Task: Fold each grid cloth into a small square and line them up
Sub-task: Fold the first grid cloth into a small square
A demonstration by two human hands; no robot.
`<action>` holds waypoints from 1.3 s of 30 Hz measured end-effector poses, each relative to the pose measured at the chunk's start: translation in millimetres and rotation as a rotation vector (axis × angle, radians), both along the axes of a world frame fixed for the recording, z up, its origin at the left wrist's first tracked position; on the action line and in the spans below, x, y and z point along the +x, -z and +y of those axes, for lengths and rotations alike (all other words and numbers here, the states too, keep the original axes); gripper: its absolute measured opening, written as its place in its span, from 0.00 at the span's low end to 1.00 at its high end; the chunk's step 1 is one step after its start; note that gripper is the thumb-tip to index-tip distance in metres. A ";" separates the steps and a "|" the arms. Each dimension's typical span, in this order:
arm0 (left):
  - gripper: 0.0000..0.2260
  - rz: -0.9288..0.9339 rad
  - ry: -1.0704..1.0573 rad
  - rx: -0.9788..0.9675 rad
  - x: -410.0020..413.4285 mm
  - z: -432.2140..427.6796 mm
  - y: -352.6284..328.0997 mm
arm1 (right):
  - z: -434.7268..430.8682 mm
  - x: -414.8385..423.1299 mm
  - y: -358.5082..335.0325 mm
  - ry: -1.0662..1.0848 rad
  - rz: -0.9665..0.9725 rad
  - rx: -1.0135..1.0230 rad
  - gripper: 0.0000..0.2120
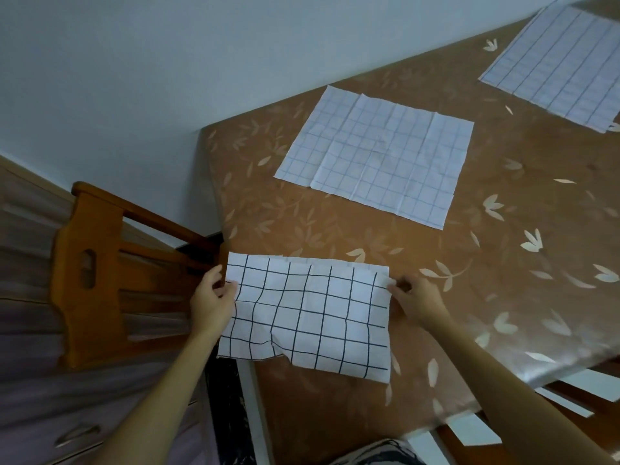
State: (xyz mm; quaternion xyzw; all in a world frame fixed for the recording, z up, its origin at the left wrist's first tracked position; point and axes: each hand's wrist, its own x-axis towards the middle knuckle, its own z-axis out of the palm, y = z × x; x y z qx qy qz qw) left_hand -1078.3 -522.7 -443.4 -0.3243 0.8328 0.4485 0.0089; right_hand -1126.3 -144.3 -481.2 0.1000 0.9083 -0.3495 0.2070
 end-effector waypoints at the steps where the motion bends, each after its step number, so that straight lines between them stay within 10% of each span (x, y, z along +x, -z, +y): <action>1: 0.21 -0.007 0.030 -0.072 0.9 5.4 0.4 | -1.2 -3.6 2.1 0.013 0.011 0.004 0.07; 9: 0.18 -0.020 0.677 -0.432 50.5 47.2 26.2 | -3.7 -14.2 11.3 0.043 0.050 0.007 0.07; 18: 0.25 0.010 0.759 -0.617 68.1 46.7 43.5 | -10.9 6.3 1.7 0.069 0.264 -0.097 0.13; 23: 0.21 0.013 0.553 -0.541 72.1 38.6 46.2 | -24.8 54.9 0.6 -0.367 0.390 -0.003 0.08; 33: 0.25 -0.360 -0.173 0.090 101.0 -7.2 61.5 | 1.7 114.9 14.9 -0.056 -0.077 0.076 0.15; 39: 0.10 -0.244 -0.229 0.294 107.7 -8.9 66.8 | -3.2 132.3 10.2 -0.021 -0.128 0.027 0.10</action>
